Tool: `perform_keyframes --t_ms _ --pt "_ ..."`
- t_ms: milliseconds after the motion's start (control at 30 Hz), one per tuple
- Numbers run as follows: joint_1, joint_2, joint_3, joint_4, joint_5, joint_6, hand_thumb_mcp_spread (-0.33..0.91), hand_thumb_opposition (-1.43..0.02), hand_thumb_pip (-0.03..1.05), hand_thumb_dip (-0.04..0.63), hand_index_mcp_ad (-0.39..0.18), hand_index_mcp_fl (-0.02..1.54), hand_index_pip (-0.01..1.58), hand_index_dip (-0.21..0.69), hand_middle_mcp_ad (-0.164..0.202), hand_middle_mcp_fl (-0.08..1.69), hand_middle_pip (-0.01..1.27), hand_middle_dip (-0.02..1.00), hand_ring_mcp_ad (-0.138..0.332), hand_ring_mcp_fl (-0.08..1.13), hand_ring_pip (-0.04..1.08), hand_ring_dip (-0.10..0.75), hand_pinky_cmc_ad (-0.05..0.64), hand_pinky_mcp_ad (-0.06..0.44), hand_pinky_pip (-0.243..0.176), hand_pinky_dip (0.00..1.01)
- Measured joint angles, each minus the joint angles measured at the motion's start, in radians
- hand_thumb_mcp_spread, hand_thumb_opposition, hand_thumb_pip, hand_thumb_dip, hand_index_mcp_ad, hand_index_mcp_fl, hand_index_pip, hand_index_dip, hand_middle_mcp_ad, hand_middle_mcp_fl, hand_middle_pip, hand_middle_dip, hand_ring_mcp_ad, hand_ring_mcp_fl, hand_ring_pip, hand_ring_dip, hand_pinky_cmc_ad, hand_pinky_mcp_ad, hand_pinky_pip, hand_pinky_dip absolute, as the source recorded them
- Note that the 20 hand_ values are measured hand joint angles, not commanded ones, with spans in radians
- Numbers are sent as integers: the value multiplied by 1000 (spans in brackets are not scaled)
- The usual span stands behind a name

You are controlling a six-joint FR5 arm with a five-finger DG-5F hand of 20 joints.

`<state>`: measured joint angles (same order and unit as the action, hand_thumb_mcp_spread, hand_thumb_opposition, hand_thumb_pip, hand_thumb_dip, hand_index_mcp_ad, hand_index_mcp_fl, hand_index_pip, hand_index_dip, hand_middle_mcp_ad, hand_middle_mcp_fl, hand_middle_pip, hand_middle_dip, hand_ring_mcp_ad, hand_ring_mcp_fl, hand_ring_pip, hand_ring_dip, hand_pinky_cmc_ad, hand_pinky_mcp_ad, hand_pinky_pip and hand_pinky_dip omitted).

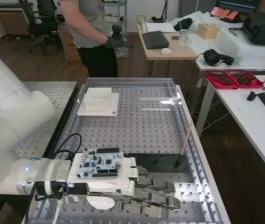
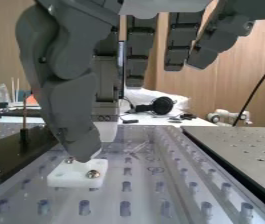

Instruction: Grab the paper clip and place it in the clear container

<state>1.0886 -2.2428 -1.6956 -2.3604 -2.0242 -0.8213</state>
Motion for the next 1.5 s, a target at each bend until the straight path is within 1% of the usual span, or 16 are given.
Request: perform_keyframes --t_ms 200,267,300,433,567,633,700,767,833,967,1033,1167,1367,1433,1500 --pt "-1 -5 5 -1 -4 3 565 -911 480 253 -143 572 1316 63 -31 309 119 154 105 129 96 3 347 117 -10 152" --pt "-1 -6 7 -1 -6 4 569 -911 480 253 -143 597 1316 63 -31 319 119 154 105 131 99 9 347 120 3 152" --pt "-1 -7 9 0 -7 6 588 -922 480 253 -143 606 1316 63 -30 319 119 154 108 127 101 12 347 117 3 154" --pt "-2 -9 14 -2 -9 11 583 -923 480 253 -143 627 1335 65 -31 316 119 154 106 145 101 10 347 120 3 154" --pt "-2 -10 15 0 -11 18 604 -923 480 251 -143 642 1333 68 -31 333 119 154 106 147 101 10 347 117 3 154" --pt "-3 -9 13 9 -12 29 604 -927 476 251 -140 658 1330 68 -28 347 119 157 106 147 101 10 347 120 3 154" --pt "-2 -7 10 17 -14 36 600 -932 476 251 -140 710 1297 68 -28 365 119 154 105 162 101 10 344 120 3 154" --pt "-2 -5 8 22 -14 41 602 -937 475 251 -140 738 1264 68 -31 363 119 154 103 176 101 10 363 120 3 154" --pt "-1 0 4 27 -12 50 602 -944 473 250 -140 759 1229 70 -31 380 119 157 106 180 101 10 367 119 3 154" --pt "4 28 -9 44 -4 65 602 -953 471 250 -138 803 1182 73 -31 386 119 157 105 176 101 10 365 119 3 154" --pt "8 46 -18 50 -1 71 600 -953 436 253 -138 833 1152 73 -28 382 119 157 103 194 101 10 365 119 3 154" --pt "15 82 -38 61 7 83 613 -953 435 253 -138 845 1152 73 -31 394 119 157 103 194 101 10 377 120 0 154" --pt "46 172 -105 98 39 116 609 -960 435 250 -138 853 1119 77 -28 394 119 157 103 194 101 10 377 119 0 154" --pt "75 221 -145 114 65 132 609 -960 435 253 -138 853 1121 82 -31 396 119 157 101 194 101 12 377 119 0 152" --pt "103 253 -173 123 90 144 609 -960 435 253 -138 853 1121 82 -31 396 119 157 101 194 99 12 377 120 0 150"
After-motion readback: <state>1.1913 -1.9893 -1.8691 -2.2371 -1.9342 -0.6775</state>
